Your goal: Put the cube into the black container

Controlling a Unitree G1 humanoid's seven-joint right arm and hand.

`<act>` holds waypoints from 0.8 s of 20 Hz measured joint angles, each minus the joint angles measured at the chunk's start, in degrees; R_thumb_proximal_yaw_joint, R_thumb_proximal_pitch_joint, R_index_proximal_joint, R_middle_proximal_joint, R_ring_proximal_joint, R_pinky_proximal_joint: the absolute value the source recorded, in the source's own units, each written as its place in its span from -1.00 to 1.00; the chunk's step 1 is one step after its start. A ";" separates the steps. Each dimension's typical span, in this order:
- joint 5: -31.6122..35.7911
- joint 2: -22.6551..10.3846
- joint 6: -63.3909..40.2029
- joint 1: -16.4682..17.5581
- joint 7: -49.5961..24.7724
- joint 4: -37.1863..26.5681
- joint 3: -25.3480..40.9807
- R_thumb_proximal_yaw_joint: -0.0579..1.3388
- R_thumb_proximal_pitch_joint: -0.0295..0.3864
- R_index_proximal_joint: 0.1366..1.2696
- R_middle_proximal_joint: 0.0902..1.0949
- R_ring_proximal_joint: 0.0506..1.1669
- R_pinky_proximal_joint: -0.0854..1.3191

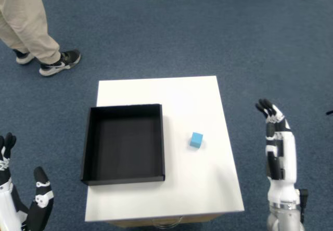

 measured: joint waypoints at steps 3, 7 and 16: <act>-6.28 -2.24 0.00 -2.81 2.17 1.60 -3.07 -0.40 0.19 -0.70 -0.65 -0.57 -0.72; -15.38 -3.75 -0.06 -4.93 3.64 5.32 -6.82 -0.30 -0.33 -0.66 -0.66 -0.70 -0.83; -43.55 -9.71 3.81 -4.28 3.80 -1.05 -16.12 -0.58 -0.78 -0.58 -0.71 -0.73 -0.86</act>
